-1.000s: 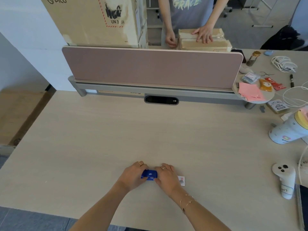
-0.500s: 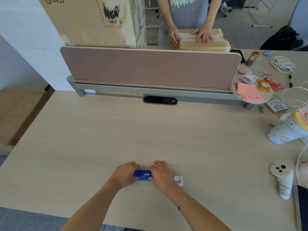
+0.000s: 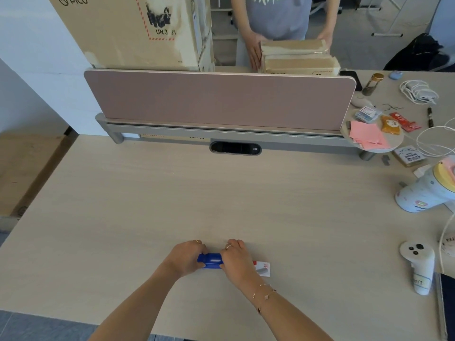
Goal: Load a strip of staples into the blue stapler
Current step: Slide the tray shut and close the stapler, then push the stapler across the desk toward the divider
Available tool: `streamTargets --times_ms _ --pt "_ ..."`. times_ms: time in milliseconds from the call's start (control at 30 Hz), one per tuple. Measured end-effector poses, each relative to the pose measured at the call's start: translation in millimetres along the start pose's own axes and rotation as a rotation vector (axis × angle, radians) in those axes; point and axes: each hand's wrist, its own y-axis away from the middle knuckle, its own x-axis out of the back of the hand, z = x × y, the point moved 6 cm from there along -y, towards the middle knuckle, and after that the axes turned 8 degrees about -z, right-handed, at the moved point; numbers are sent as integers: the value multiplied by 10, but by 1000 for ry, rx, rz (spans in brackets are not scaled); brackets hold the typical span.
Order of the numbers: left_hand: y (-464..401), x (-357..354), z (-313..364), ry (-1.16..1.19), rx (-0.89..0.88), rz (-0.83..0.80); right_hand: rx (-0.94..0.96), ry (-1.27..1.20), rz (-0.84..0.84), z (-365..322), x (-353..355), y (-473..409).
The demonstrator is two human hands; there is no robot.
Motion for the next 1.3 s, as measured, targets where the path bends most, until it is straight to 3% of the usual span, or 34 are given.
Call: streamTargets --times_ms 467,867,1300 --pt "33 -17 -29 80 -17 15 16 76 -35 -38 -34 -24" --pt "202 -32 -396 54 24 23 82 -270 -9 29 13 38" --pt "158 -135 -391 101 65 19 48 -223 -3 28 -234 -59"
